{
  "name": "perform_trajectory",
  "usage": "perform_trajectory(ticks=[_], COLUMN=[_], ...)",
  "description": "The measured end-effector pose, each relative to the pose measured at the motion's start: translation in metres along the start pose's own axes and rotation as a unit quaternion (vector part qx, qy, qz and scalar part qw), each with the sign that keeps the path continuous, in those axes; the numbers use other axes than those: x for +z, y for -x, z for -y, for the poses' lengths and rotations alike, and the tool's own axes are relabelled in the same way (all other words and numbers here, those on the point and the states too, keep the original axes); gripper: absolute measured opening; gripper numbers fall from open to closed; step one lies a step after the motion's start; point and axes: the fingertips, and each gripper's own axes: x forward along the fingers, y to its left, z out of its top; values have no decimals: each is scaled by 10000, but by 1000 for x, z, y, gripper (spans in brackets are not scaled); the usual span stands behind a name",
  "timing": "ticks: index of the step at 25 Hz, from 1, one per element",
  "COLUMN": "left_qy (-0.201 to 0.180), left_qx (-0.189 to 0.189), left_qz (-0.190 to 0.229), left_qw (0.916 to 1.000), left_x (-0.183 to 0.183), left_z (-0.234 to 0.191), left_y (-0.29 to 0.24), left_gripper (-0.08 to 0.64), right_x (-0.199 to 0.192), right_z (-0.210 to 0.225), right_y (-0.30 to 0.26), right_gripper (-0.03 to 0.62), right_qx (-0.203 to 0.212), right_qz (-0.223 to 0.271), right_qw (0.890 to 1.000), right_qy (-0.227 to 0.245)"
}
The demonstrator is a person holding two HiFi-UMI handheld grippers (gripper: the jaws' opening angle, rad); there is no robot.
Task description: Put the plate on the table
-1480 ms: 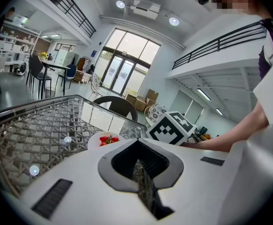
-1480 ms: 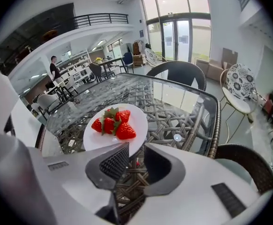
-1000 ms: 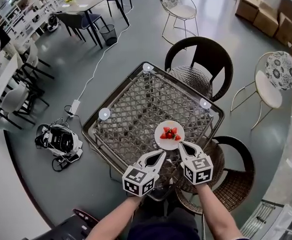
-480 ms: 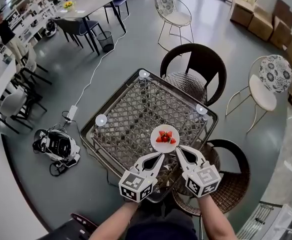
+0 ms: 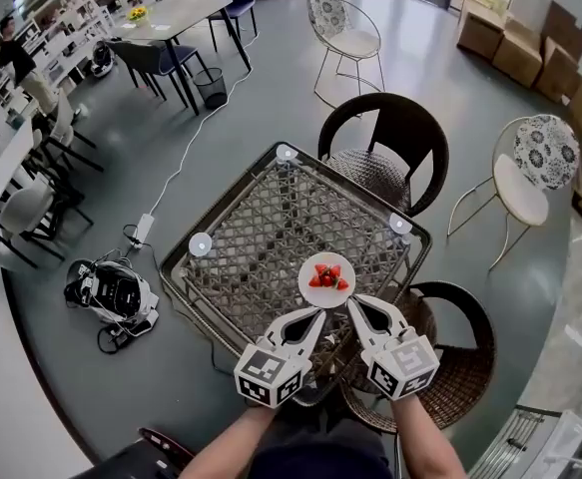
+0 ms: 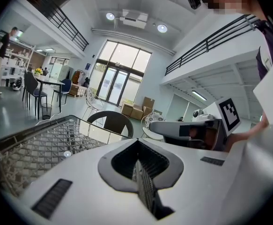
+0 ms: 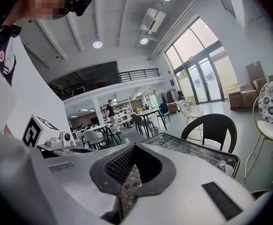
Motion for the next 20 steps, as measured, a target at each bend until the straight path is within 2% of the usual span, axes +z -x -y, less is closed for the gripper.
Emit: perform_trajectory(ticks=[20], left_qy=[47], left_qx=[9], left_qz=[-14], left_qw=[10000], left_x=[-4], left_z=[1], left_y=[5], left_gripper=[5], right_x=[-1], right_z=[4], right_y=[-1], right_gripper=[5], right_qx=[-64], right_qz=[12], right_qw=[9999], right_qy=[-94])
